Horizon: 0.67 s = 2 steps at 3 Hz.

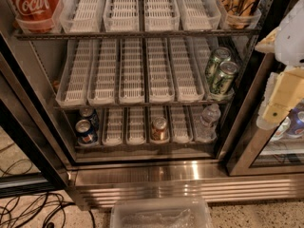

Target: Pick water bottle from bottom shelf of fridge

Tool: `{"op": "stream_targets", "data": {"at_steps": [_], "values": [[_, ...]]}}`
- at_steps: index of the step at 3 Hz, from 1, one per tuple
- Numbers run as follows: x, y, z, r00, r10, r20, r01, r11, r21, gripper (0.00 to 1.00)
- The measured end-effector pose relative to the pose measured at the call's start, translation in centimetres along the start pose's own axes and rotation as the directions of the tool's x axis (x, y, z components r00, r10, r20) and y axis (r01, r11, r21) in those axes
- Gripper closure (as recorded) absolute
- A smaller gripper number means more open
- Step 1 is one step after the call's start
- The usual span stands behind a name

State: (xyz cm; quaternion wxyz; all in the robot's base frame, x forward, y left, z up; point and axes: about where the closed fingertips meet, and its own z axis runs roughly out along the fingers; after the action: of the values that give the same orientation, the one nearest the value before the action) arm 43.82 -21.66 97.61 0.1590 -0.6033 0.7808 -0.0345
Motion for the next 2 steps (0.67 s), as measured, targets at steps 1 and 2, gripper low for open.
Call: {"op": "stream_targets", "data": {"at_steps": [1,2], "values": [[0.1,0.1,0.4,1.0,0.006,-0.003,-0.006,0.9999,0.011,0.0],[0.7,1.5,3.5,0.999,0.03,0.026,-0.029,0.9994,-0.017,0.0]]}}
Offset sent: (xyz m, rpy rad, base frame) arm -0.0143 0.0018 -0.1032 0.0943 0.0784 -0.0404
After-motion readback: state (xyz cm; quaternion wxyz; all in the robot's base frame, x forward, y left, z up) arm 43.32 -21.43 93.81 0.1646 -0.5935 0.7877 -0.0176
